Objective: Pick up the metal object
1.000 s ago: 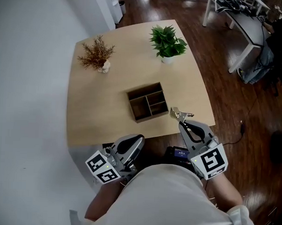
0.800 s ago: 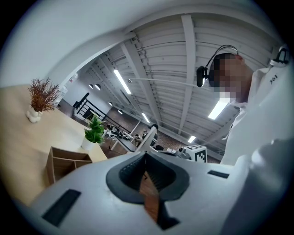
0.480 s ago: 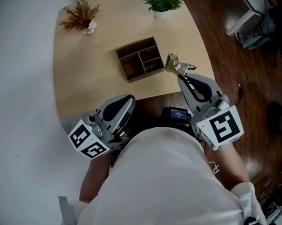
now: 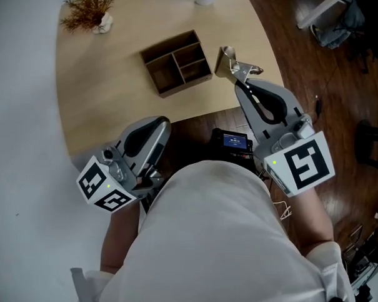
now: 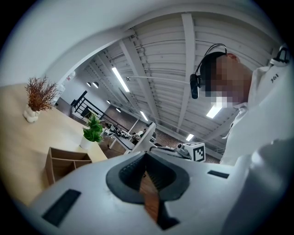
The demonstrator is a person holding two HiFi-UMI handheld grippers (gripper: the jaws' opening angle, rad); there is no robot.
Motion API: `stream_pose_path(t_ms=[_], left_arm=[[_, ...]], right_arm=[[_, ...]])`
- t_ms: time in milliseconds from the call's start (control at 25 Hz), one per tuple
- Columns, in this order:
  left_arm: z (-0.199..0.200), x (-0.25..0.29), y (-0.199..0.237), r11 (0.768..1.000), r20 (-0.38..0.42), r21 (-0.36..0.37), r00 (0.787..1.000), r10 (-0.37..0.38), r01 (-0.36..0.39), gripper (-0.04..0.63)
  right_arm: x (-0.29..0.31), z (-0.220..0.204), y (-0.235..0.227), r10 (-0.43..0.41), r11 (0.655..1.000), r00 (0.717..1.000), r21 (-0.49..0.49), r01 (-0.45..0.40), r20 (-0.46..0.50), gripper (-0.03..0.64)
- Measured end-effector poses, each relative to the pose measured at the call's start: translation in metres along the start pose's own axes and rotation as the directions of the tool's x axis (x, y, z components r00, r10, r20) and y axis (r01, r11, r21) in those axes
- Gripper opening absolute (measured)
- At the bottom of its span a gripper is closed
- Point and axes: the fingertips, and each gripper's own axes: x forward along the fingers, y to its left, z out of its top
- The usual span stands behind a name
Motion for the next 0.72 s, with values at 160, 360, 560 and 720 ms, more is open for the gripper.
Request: stream_pose_path(t_ms=[160,360,560,720], left_arm=[[-0.005,-0.002,-0.002,1.0,-0.003,-0.001,1.0,-0.01,0.01,-0.003],[0.001,0.004,0.003,1.0,-0.003,0.0,1.0,0.006,-0.006,-0.003],[0.0,0.008,0.013,1.0,-0.003,-0.013,1.0,0.02,-0.02,-0.003],[0.002,0.007,0.015,0.999,0.003,-0.014,0.999,0.037,-0.037,-0.003]], right_arm=[[-0.001,-0.005,0.003,-0.008,1.0,1.0,-0.002,0.008,-0.01,0.005],[0.006,-0.004,-0.007,0.006,1.0,1.0,0.001,-0.006,-0.015,0.005],[0.018,-0.006,-0.012,0.019,1.0,1.0,0.005,-0.019,-0.025,0.005],[0.023,-0.005,-0.013,0.032,0.999,0.999,0.0,-0.032,-0.026,0.005]])
